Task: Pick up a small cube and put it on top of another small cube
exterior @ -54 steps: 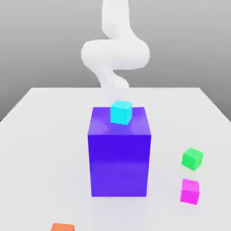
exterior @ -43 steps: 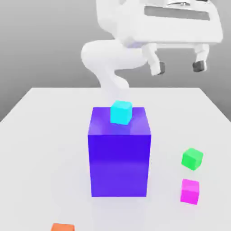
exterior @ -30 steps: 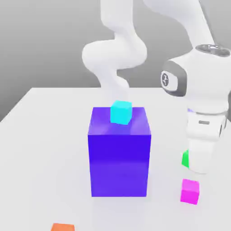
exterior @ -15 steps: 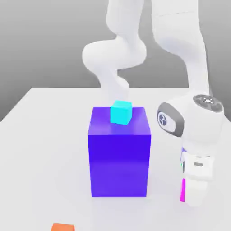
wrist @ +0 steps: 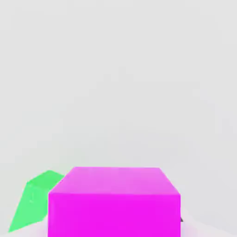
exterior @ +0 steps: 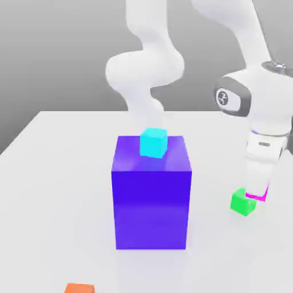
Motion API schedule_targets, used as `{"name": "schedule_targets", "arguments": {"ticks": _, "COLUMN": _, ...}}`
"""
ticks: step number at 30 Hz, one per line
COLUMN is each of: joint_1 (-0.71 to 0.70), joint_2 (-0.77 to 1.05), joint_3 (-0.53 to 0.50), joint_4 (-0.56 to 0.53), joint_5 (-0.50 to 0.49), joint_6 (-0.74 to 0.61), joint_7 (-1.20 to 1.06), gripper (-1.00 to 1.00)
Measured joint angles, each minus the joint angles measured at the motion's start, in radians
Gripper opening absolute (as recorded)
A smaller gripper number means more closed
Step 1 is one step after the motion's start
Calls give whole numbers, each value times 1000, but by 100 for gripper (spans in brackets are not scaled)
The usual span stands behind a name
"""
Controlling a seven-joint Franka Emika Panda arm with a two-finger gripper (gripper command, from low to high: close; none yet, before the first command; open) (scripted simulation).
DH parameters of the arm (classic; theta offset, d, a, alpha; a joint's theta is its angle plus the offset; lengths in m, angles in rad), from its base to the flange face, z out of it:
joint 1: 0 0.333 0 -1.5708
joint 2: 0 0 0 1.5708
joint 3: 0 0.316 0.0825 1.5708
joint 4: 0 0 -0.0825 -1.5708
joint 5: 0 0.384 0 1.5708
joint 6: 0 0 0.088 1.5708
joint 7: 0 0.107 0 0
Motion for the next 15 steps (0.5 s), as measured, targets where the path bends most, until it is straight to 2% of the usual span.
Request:
{"name": "schedule_targets", "arguments": {"ticks": 5, "joint_1": 5, "joint_2": -94, "joint_3": 80, "joint_4": -78, "joint_5": -25, "joint_6": -17, "joint_7": 239, "gripper": -100}}
{"name": "schedule_targets", "arguments": {"ticks": 12, "joint_1": -20, "joint_2": 114, "joint_3": 75, "joint_4": -78, "joint_5": -184, "joint_6": 187, "joint_7": 382, "gripper": -100}}
{"name": "schedule_targets", "arguments": {"ticks": 13, "joint_1": -16, "joint_2": 137, "joint_3": 67, "joint_4": -77, "joint_5": -206, "joint_6": 208, "joint_7": 397, "gripper": 100}}
{"name": "schedule_targets", "arguments": {"ticks": 15, "joint_1": -16, "joint_2": 137, "joint_3": 67, "joint_4": -77, "joint_5": -206, "joint_6": 208, "joint_7": 397, "gripper": 100}}
